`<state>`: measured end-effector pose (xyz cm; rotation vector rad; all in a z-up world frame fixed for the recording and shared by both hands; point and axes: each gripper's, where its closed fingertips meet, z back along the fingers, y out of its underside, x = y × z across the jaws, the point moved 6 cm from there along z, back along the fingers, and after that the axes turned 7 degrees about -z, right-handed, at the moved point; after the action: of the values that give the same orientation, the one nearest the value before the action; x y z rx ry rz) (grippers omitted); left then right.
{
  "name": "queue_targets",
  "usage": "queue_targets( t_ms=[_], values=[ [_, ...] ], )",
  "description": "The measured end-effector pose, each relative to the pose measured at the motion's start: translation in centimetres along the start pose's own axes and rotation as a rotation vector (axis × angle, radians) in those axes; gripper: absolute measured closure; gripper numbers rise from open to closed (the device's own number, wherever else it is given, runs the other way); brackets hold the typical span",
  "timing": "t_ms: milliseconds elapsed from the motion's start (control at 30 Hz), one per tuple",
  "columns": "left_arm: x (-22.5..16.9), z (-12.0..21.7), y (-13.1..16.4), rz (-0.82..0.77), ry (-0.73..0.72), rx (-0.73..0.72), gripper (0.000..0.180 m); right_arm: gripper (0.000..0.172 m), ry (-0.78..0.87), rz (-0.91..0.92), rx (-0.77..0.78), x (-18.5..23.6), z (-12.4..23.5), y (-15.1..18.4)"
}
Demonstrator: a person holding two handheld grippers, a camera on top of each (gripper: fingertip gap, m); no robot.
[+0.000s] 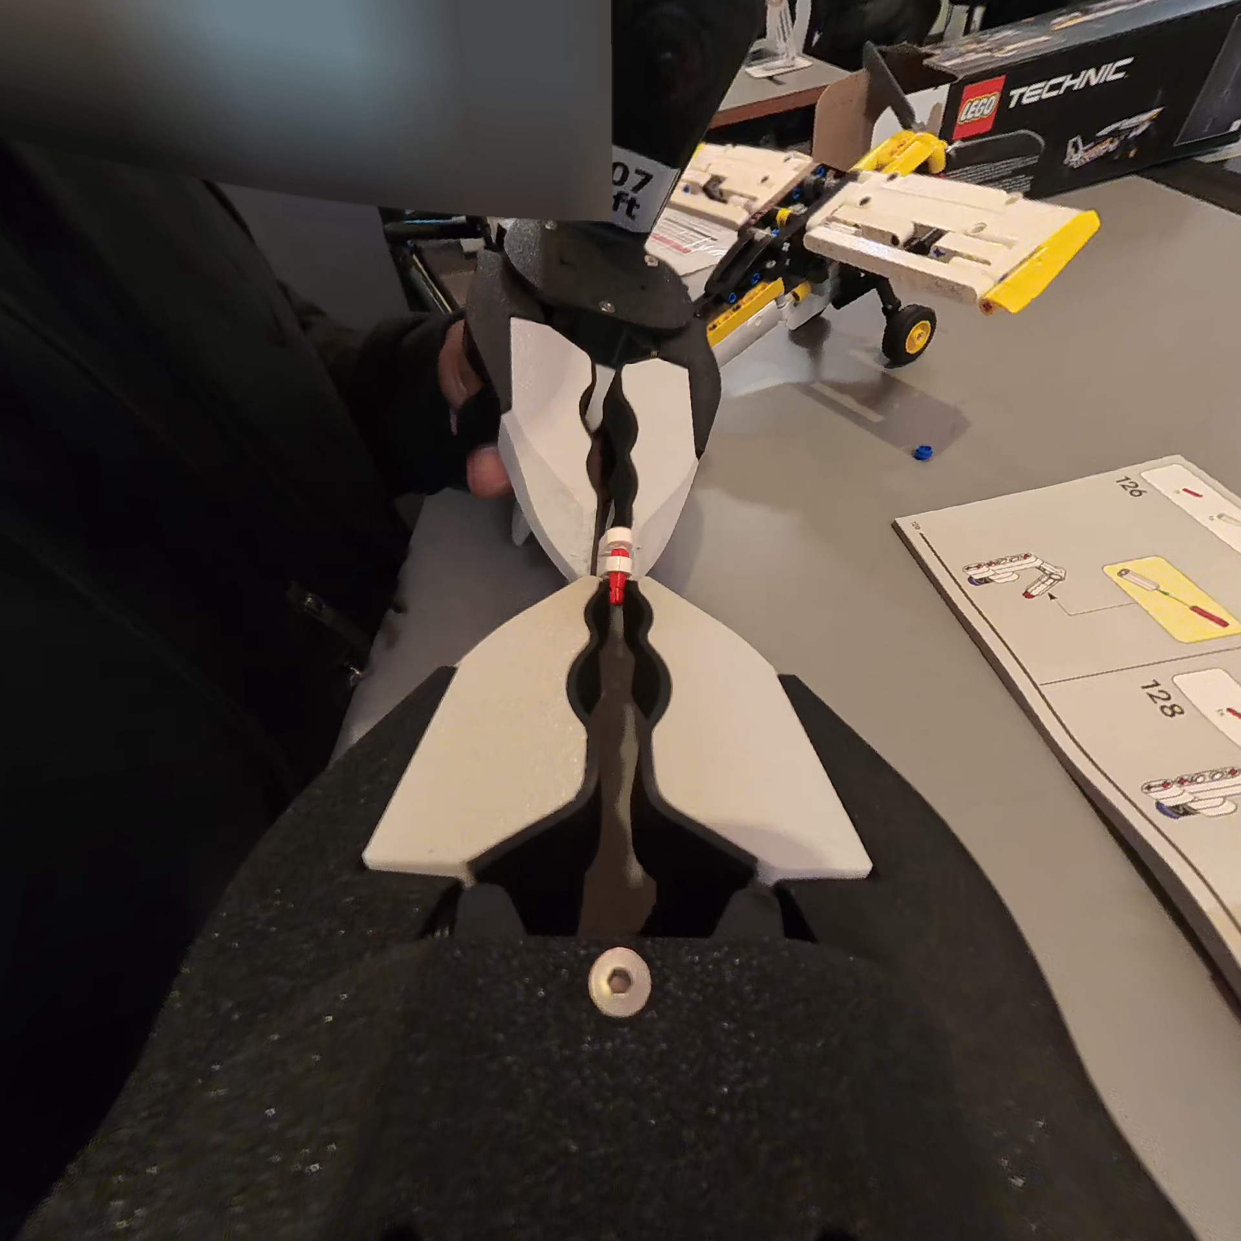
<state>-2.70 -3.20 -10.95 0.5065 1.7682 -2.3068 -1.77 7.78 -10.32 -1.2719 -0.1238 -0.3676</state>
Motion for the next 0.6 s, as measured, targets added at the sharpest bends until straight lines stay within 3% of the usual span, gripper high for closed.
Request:
queue_targets(
  t_ms=[467,600],
  values=[
    [0.1,0.0,-0.1,0.016,-0.017,-0.054,0.172,0.168,-0.003,-0.101,-0.084,-0.5,0.3,0.3],
    [0.2,0.2,0.0,0.041,-0.041,-0.066,0.149,0.168,0.054,-0.167,-0.193,-1.5,1.5,-0.2]
  ],
)
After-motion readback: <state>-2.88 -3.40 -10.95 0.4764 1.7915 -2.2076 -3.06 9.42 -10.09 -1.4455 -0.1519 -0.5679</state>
